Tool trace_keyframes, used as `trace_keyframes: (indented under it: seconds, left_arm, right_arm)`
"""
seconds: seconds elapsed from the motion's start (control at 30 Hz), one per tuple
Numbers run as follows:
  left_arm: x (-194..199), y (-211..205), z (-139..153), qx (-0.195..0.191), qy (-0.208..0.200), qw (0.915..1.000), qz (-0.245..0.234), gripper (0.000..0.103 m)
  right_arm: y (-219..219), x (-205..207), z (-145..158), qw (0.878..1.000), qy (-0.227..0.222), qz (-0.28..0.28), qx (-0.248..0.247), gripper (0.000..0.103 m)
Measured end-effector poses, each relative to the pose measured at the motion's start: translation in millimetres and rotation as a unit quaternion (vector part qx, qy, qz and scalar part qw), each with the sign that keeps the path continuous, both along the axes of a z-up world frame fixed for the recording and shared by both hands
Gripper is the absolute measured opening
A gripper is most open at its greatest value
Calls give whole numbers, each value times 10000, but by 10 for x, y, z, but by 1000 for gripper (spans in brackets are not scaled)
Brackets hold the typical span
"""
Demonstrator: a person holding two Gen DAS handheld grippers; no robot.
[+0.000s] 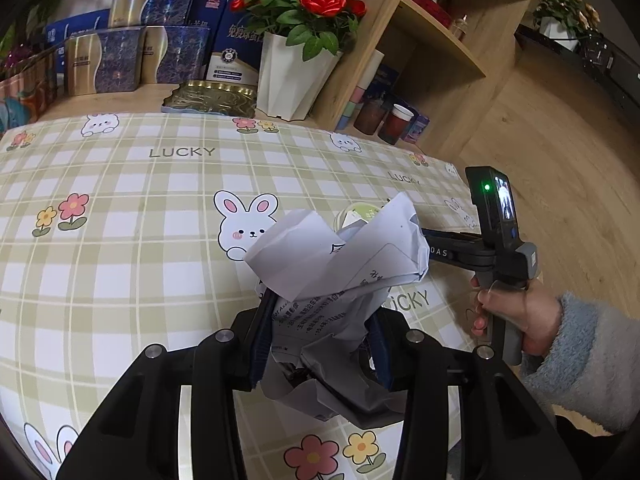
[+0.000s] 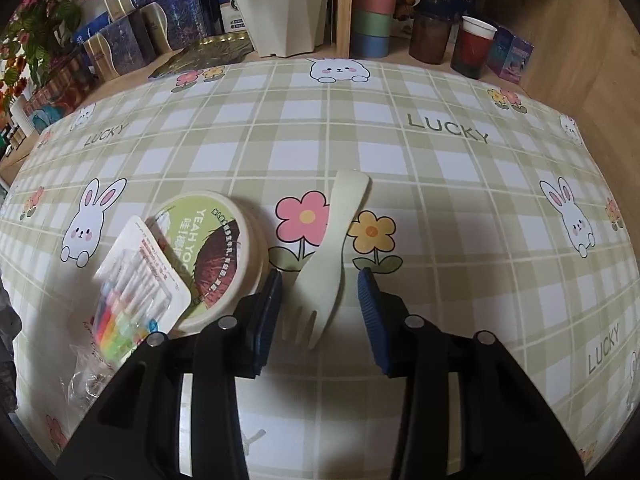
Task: Collect trash
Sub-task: 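Grasp the crumpled white paper with the left tool while the right tool grasps the white fork, then drop the paper into the bin with the left tool while the right tool drops the fork in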
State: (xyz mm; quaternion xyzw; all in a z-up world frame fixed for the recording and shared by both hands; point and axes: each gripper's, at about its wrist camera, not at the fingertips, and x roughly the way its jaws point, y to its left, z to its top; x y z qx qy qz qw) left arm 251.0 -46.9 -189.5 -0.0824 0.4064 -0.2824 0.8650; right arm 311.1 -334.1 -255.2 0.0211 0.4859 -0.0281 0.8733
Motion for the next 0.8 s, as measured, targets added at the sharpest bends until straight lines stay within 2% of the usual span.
trace_keyframes:
  seconds: [0.03,0.07,0.13,0.3,0.5,0.8]
  left_arm:
    - [-19,12,9,-4,-8,10000,11,41]
    - [-45,23,23,-12,-15,10000,18,41]
    - [-101,40,57,-15,-35,10000,27,41]
    - [-275,114,175,-25,-140,9999,48,41]
    - [-505,154,222,37,-114,9999,2,41]
    - [-945,210,308,84,-152,9998,-44,41]
  right_arm:
    - [2,-13,2,10000,-4,28,10,29]
    - [15,-31,9,10000,0,70,-17,26]
    - [24,-72,16,9999,6,104,-27,25]
    - [-69,-360,123,9980,-358,-39,516,25]
    - [-18,-719,288,9944,-628,6,849,25]
    - [168,-1245,602,9886,-972,192,1138,25]
